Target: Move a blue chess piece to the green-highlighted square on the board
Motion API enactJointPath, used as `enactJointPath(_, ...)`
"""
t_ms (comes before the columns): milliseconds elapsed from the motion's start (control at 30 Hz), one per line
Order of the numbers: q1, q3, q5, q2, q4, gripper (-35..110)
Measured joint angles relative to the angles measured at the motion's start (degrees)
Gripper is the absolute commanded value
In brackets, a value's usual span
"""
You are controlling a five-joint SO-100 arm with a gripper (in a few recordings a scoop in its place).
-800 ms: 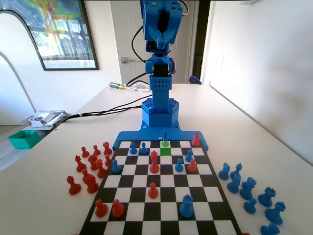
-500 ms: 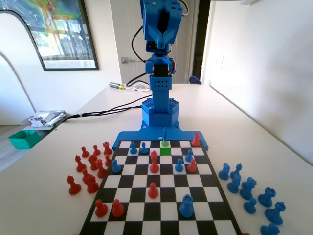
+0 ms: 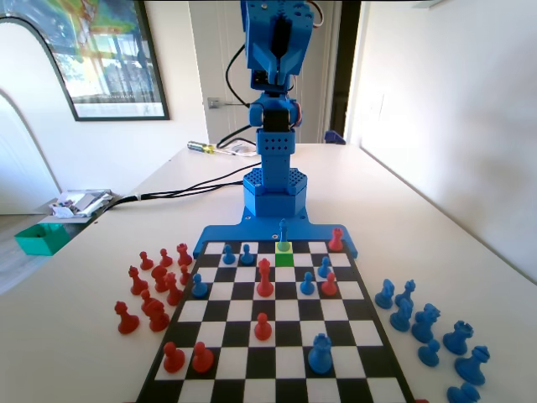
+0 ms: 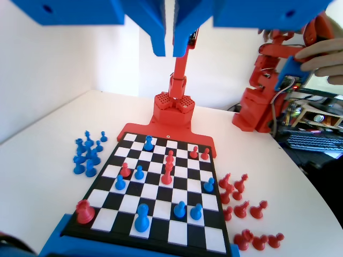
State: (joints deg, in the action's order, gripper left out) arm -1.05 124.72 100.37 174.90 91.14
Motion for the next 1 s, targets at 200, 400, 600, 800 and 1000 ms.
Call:
enactJointPath(200,0.70,-0.35,1.05,-1.67,0.00,1)
enactJointPath(400,1.76,-10.72,8.61,-12.04,3.52,1)
enactJointPath(600,2.90,-22.06,21.80,-25.40,9.93,1)
enactJointPath(800,0.35,-26.54,40.17,-37.27,13.01,1)
enactJointPath(1000,-2.72,-27.60,57.30,-46.32,13.89,3)
